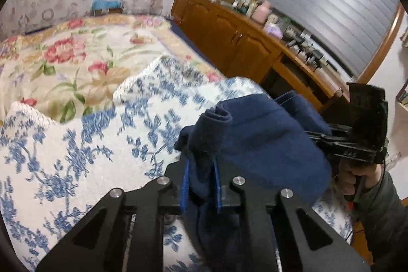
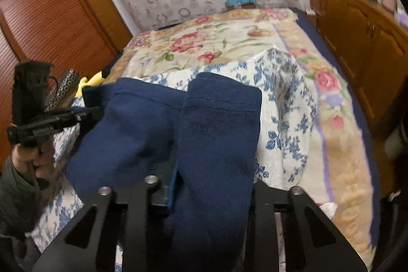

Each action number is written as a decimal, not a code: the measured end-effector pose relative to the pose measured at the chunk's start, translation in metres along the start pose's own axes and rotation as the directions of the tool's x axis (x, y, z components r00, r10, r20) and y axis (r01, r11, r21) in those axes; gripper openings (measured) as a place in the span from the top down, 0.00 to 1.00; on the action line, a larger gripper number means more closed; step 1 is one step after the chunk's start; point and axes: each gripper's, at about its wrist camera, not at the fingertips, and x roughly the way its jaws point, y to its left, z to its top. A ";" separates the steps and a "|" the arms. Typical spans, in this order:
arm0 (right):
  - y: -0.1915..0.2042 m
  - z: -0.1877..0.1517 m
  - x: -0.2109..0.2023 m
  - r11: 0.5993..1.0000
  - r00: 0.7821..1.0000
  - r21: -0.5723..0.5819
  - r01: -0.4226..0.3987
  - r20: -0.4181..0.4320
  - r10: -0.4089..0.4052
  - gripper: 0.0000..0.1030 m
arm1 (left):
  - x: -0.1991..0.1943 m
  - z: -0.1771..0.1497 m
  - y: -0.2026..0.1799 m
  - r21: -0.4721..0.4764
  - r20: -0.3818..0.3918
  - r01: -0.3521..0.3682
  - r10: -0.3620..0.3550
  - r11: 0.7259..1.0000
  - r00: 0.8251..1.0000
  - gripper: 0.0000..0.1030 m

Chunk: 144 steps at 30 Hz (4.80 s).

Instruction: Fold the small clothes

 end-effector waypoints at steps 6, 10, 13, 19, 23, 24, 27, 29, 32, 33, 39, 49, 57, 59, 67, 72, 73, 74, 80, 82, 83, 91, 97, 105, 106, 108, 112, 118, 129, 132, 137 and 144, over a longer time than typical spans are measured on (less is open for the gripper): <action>0.024 0.008 -0.032 0.999 0.993 -0.036 -0.010 0.118 0.014 0.82 | -0.050 0.004 -0.018 0.035 0.110 -0.002 -0.002 0.999 0.994 0.89; 0.045 0.016 -0.040 0.996 0.987 -0.087 -0.026 0.158 0.039 0.83 | -0.084 0.005 -0.021 0.047 0.173 -0.027 0.018 0.999 0.985 0.89; 0.060 0.024 -0.043 0.992 0.981 -0.115 -0.050 0.182 0.070 0.83 | -0.110 0.001 -0.017 0.049 0.211 -0.064 0.052 0.997 0.976 0.89; 0.106 0.044 -0.038 0.974 0.973 -0.209 -0.092 0.191 0.133 0.83 | -0.156 -0.012 -0.001 0.020 0.270 -0.135 0.125 0.991 0.955 0.89; 0.136 0.057 -0.029 0.956 0.967 -0.268 -0.122 0.184 0.175 0.83 | -0.185 -0.025 0.014 -0.008 0.302 -0.186 0.180 0.982 0.936 0.89; 0.143 0.060 -0.026 0.951 0.966 -0.282 -0.129 0.181 0.184 0.83 | -0.193 -0.029 0.018 -0.016 0.309 -0.197 0.192 0.980 0.931 0.89; 0.169 0.071 -0.015 0.932 0.962 -0.328 -0.151 0.168 0.215 0.83 | -0.210 -0.040 0.030 -0.039 0.326 -0.224 0.225 0.974 0.918 0.89; 0.185 0.074 -0.009 0.921 0.960 -0.352 -0.164 0.160 0.232 0.83 | -0.224 -0.048 0.039 -0.058 0.339 -0.243 0.249 0.968 0.907 0.89; 0.212 0.080 -0.001 0.902 0.956 -0.391 -0.183 0.145 0.257 0.83 | -0.244 -0.060 0.053 -0.087 0.363 -0.265 0.279 0.960 0.889 0.89; 0.220 0.083 0.002 0.895 0.955 -0.404 -0.187 0.140 0.263 0.83 | -0.250 -0.064 0.057 -0.095 0.370 -0.273 0.289 0.957 0.883 0.89; 0.289 0.103 0.018 0.829 0.952 -0.524 -0.195 0.103 0.289 0.83 | -0.281 -0.092 0.096 -0.185 0.395 -0.312 0.361 0.932 0.845 0.89; 0.407 0.138 0.070 0.681 0.956 -0.703 -0.206 0.003 0.293 0.83 | -0.303 -0.144 0.152 -0.337 0.367 -0.357 0.470 0.871 0.803 0.89; 0.475 0.143 0.122 0.579 0.951 -0.777 -0.249 -0.084 0.298 0.83 | -0.307 -0.180 0.168 -0.416 0.329 -0.382 0.528 0.825 0.783 0.89; 0.483 0.141 0.134 0.573 0.948 -0.777 -0.259 -0.092 0.304 0.83 | -0.303 -0.187 0.176 -0.428 0.300 -0.405 0.550 0.808 0.779 0.89; 0.489 0.149 0.154 0.680 0.964 -0.709 -0.185 0.005 0.267 0.46 | -0.297 -0.202 0.192 -0.465 0.274 -0.395 0.553 0.792 0.787 0.89; 0.474 0.161 0.139 0.728 0.962 -0.679 -0.101 0.118 0.244 0.42 | -0.296 -0.207 0.198 -0.479 0.262 -0.394 0.556 0.785 0.789 0.89; 0.470 0.161 0.137 0.728 0.961 -0.674 -0.124 0.103 0.258 0.42 | -0.295 -0.208 0.199 -0.480 0.260 -0.394 0.556 0.784 0.789 0.89; 0.468 0.159 0.137 0.725 0.960 -0.674 -0.144 0.084 0.269 0.42 | -0.295 -0.208 0.200 -0.482 0.257 -0.394 0.556 0.783 0.790 0.89; 0.465 0.126 0.165 0.703 0.950 -0.655 -0.279 -0.083 0.300 0.43 | -0.293 -0.209 0.201 -0.479 0.243 -0.403 0.559 0.780 0.792 0.88; 0.466 0.116 0.185 0.718 0.959 -0.643 -0.267 -0.102 0.265 0.42 | -0.293 -0.209 0.200 -0.475 0.241 -0.408 0.561 0.780 0.792 0.88; 0.465 0.112 0.194 0.723 0.962 -0.640 -0.259 -0.106 0.251 0.42 | -0.293 -0.208 0.200 -0.473 0.240 -0.410 0.562 0.780 0.792 0.88; 0.450 0.101 0.198 0.784 0.973 -0.585 -0.208 -0.043 0.227 0.42 | -0.301 -0.201 0.182 -0.436 0.233 -0.465 0.596 0.770 0.768 0.85; 0.439 0.088 0.154 0.802 0.973 -0.570 -0.180 0.016 0.230 0.42 | -0.317 -0.197 0.155 -0.384 0.267 -0.540 0.650 0.749 0.711 0.66; 0.405 0.056 0.087 0.838 0.972 -0.530 -0.133 0.095 0.214 0.42 | -0.315 -0.194 0.116 -0.308 0.319 -0.539 0.618 0.784 0.718 0.43; 0.401 0.052 0.080 0.842 0.972 -0.525 -0.126 0.106 0.212 0.41 | -0.313 -0.194 0.111 -0.297 0.321 -0.536 0.612 0.790 0.723 0.43; 0.392 0.045 0.066 0.851 0.971 -0.513 -0.112 0.123 0.203 0.40 | -0.309 -0.193 0.101 -0.274 0.324 -0.542 0.607 0.795 0.726 0.42; 0.375 0.026 0.038 0.867 0.970 -0.493 -0.075 0.166 0.178 0.33 | -0.303 -0.193 0.082 -0.242 0.328 -0.537 0.589 0.808 0.738 0.40; 0.349 -0.004 0.005 0.891 0.966 -0.453 -0.023 0.221 0.137 0.23 | -0.284 -0.192 0.057 -0.188 0.316 -0.544 0.574 0.818 0.755 0.40; 0.289 -0.049 -0.065 0.956 0.941 -0.284 0.079 0.337 0.022 0.18 | -0.259 -0.183 0.002 -0.113 0.326 -0.533 0.538 0.839 0.778 0.40; 0.276 -0.056 -0.083 0.964 0.933 -0.247 0.096 0.360 0.000 0.18 | -0.253 -0.177 -0.012 -0.092 0.334 -0.530 0.528 0.843 0.781 0.40; 0.258 -0.063 -0.114 0.976 0.908 -0.184 0.117 0.417 -0.030 0.18 | -0.249 -0.166 -0.034 -0.074 0.351 -0.508 0.499 0.858 0.792 0.39; 0.245 -0.068 -0.146 0.978 0.879 -0.134 0.158 0.471 -0.077 0.18 | -0.258 -0.150 -0.057 -0.072 0.395 -0.539 0.521 0.839 0.757 0.39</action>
